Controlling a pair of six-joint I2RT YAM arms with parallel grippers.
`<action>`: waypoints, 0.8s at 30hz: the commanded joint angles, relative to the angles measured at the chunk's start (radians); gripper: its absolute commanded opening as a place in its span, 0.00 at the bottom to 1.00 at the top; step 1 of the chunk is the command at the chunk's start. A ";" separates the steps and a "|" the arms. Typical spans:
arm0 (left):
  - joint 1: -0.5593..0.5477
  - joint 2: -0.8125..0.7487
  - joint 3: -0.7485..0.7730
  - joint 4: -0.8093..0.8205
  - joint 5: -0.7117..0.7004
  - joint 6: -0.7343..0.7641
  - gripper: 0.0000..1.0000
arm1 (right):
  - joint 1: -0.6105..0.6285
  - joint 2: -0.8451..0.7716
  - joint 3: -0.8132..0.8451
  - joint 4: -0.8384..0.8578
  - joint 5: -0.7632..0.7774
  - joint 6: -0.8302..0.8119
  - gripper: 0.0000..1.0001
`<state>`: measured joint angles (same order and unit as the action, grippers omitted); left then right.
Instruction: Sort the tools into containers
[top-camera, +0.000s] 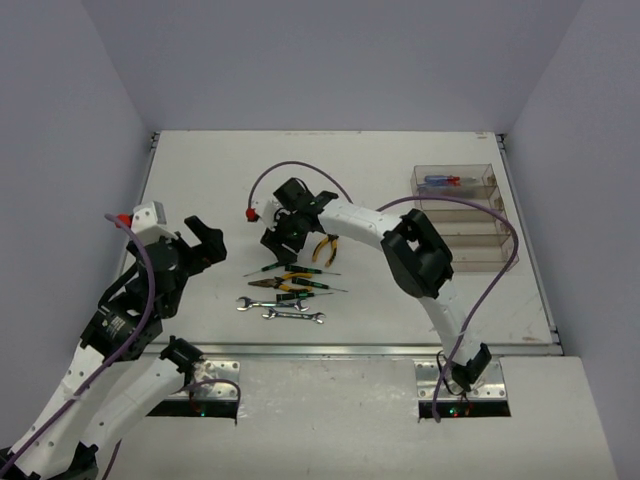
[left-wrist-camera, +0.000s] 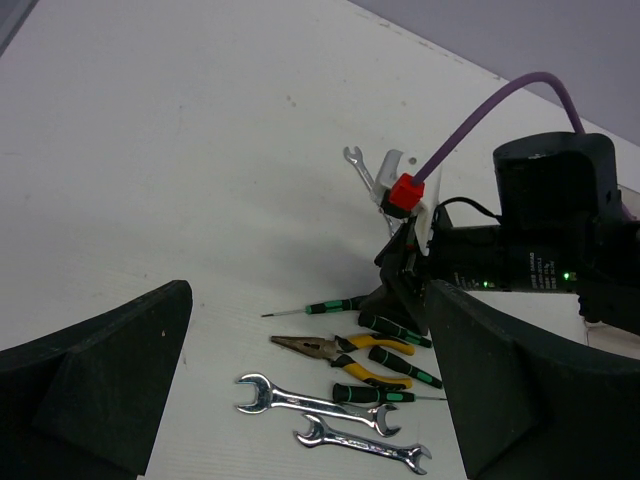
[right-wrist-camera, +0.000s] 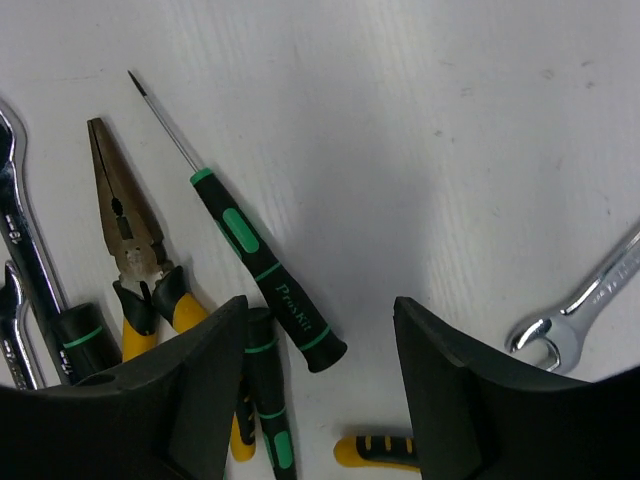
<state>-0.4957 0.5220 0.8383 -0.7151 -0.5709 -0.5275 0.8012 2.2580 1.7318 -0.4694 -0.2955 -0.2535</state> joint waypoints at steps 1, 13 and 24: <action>0.011 -0.003 0.006 0.039 -0.018 0.003 1.00 | 0.020 0.040 0.094 -0.098 -0.077 -0.151 0.57; 0.016 0.011 0.002 0.048 0.006 0.017 1.00 | 0.031 0.113 0.091 -0.057 -0.026 -0.185 0.36; 0.017 0.008 0.002 0.048 0.006 0.018 1.00 | 0.031 0.053 0.055 0.103 -0.001 -0.120 0.00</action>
<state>-0.4892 0.5264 0.8375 -0.7141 -0.5690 -0.5238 0.8241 2.3603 1.8203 -0.4962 -0.3044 -0.4095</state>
